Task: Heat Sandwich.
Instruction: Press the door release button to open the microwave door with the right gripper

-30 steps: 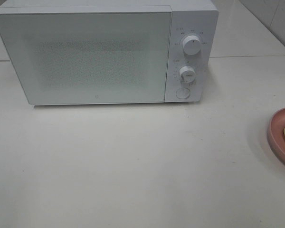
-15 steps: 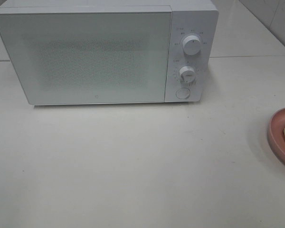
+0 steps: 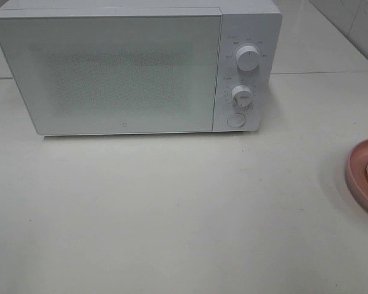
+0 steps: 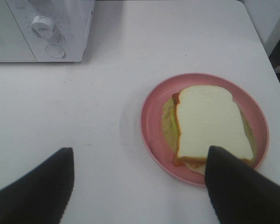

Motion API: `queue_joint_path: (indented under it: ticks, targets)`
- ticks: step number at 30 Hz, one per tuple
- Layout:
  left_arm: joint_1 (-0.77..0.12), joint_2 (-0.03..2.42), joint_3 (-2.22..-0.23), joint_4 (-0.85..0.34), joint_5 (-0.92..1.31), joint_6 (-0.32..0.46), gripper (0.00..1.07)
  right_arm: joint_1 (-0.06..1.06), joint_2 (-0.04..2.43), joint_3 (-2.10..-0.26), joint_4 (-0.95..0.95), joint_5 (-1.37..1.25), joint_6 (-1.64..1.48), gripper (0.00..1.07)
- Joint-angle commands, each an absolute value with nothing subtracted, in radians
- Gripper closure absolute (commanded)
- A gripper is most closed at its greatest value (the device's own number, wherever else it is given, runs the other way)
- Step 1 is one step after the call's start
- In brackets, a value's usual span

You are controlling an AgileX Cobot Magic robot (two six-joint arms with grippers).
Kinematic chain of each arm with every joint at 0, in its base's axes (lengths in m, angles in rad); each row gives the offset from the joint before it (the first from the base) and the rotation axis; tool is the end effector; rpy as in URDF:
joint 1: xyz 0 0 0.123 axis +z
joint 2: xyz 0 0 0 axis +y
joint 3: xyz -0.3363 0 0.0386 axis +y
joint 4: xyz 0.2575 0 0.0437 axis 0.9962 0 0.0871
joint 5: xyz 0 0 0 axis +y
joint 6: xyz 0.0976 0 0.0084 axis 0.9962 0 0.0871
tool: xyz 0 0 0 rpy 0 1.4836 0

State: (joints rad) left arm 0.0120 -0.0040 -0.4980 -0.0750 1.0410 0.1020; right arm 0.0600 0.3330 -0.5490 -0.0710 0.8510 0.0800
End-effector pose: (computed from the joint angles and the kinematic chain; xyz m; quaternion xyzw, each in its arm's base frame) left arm -0.0437 -0.0069 0.2798 0.0392 0.8460 -0.0072 0.5317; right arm 0.0207 -0.0040 0.3163 0.0014 0.8715 -0.0004 0.4904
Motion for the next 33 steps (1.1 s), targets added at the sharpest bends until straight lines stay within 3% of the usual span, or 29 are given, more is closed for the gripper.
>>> queue_joint_path:
  ticks: [1,33]
  targets:
    - [0.007,-0.030,-0.495,-0.083,1.037,0.099,0.09,0.058,0.416,-0.551,-0.068,0.766,0.071,0.32]
    - [0.007,-0.030,-0.495,-0.083,1.037,0.099,0.09,0.058,0.982,-0.547,-0.069,0.086,0.071,0.32]
